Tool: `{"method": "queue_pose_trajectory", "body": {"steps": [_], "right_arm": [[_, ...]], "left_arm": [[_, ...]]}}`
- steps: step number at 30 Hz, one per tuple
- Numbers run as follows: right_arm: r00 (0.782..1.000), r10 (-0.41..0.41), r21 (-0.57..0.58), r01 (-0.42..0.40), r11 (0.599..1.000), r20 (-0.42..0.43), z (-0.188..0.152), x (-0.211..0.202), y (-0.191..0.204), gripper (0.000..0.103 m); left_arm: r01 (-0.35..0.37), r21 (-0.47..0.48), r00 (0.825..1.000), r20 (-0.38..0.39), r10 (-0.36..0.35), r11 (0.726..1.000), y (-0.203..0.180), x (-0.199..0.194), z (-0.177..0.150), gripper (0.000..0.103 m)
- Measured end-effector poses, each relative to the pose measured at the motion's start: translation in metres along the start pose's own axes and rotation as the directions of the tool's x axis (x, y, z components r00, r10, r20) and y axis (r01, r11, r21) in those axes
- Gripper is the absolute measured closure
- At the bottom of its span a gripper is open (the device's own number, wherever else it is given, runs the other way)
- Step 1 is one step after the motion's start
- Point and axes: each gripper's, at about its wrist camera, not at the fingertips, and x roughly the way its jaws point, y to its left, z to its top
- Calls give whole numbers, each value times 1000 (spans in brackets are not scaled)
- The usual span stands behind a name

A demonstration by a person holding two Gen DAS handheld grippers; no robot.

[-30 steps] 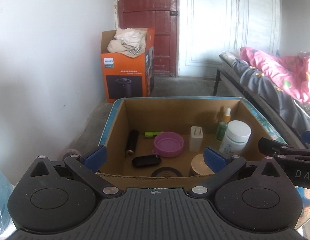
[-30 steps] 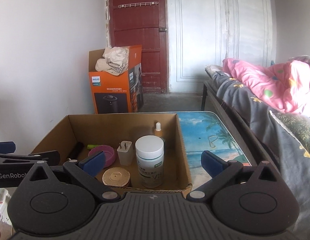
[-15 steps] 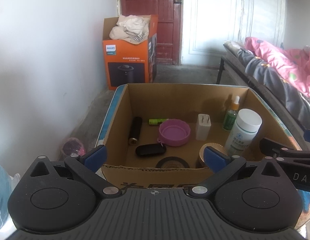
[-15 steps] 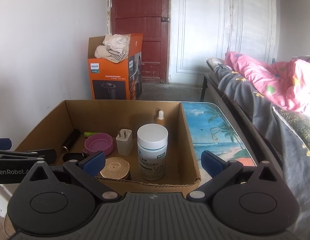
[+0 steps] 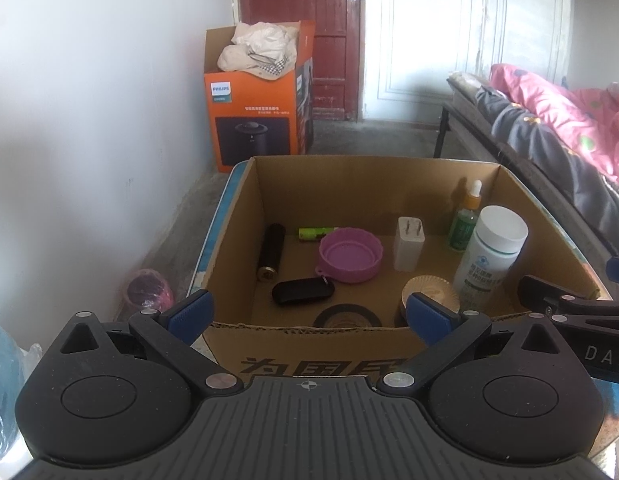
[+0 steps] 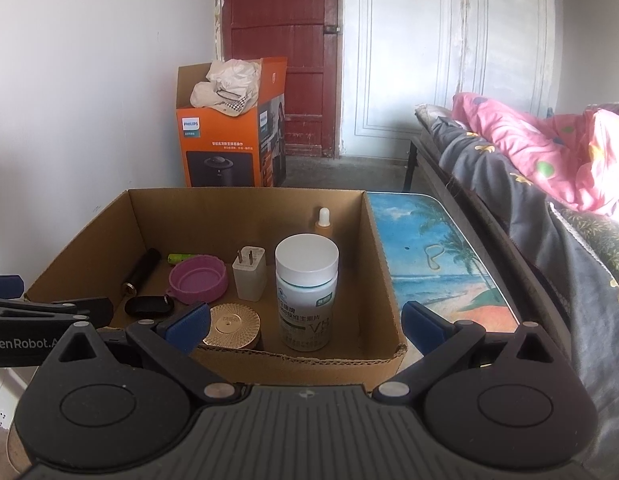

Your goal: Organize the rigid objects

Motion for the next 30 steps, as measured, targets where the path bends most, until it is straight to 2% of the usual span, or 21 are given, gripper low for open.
{"method": "queue_pose_trajectory", "body": {"steps": [30], "right_arm": [[1000,0,5,0,1000,0,1,-1,-1,0]], "left_arm": [[0,4,1000,4,0,1000,-1,-2,1,0]]}}
